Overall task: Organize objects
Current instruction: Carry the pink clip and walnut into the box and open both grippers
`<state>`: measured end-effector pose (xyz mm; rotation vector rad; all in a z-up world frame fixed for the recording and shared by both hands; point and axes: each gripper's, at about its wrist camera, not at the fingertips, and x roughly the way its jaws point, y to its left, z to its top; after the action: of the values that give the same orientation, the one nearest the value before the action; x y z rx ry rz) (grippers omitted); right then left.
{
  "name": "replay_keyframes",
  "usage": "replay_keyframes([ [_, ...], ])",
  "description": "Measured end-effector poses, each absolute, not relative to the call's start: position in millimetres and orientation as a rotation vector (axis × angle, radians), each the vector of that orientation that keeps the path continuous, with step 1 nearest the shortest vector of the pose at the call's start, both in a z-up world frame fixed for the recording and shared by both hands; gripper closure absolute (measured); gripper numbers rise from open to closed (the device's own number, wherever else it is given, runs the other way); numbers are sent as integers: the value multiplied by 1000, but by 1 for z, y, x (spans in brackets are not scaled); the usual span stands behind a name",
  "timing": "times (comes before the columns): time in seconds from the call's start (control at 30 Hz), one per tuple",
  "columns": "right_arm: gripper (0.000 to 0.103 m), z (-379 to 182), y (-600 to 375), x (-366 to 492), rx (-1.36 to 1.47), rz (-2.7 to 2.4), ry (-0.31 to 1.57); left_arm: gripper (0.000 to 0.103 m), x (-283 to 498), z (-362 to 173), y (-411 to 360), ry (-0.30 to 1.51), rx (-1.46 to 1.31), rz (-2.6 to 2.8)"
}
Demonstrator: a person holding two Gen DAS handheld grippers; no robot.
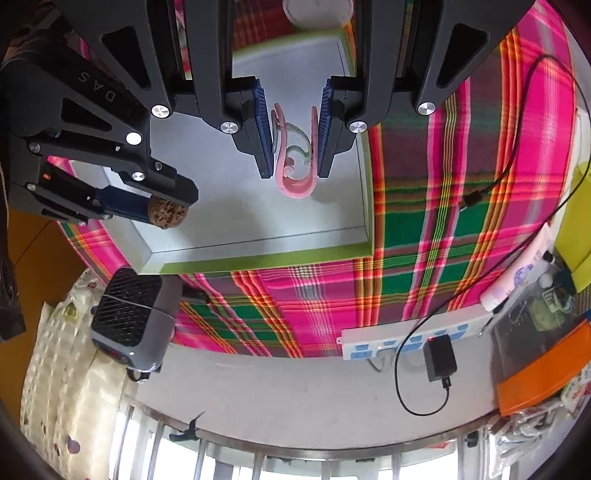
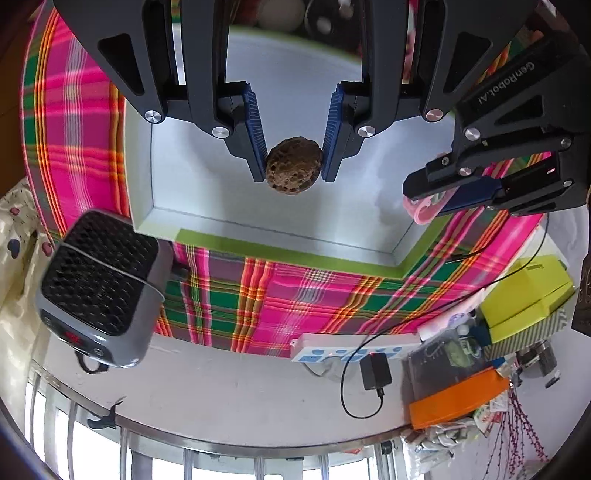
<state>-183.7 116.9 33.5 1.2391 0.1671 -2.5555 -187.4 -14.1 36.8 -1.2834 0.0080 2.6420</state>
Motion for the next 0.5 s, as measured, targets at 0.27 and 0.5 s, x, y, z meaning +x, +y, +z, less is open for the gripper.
replay_keyframes([
  [0.27, 72, 27, 116, -209, 1270, -2545, 179, 82, -210, 24, -15, 13, -1315, 2641],
  [0.5, 72, 19, 111, -223, 1307, -2534, 187, 82, -218, 23, -13, 19, -1322, 2629],
])
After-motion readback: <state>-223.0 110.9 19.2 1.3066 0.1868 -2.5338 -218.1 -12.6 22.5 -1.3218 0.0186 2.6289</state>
